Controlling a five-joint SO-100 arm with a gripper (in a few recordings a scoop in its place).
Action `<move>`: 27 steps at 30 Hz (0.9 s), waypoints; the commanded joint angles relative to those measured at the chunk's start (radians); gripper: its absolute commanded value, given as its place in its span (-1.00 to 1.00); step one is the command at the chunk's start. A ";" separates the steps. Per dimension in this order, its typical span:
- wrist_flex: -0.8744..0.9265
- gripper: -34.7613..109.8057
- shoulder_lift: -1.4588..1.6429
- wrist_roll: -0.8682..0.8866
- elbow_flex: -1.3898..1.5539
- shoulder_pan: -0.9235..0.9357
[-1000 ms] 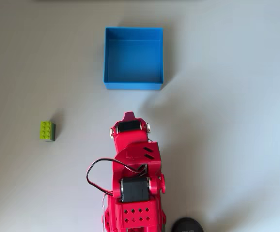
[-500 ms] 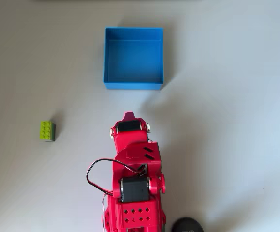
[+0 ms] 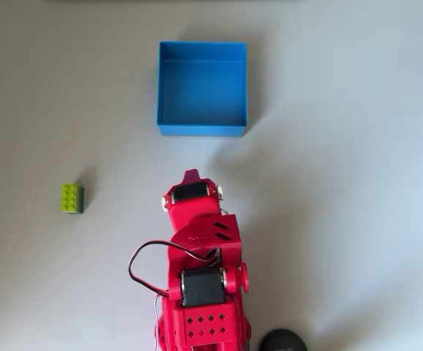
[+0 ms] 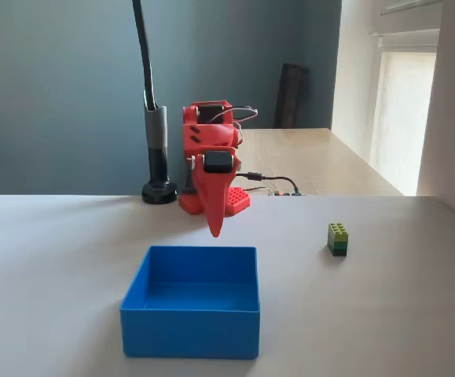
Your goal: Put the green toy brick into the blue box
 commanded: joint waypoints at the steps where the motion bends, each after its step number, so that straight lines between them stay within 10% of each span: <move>1: 0.020 -0.52 0.014 -0.021 0.014 -0.018; 27: 0.020 -0.52 0.014 0.046 0.014 0.040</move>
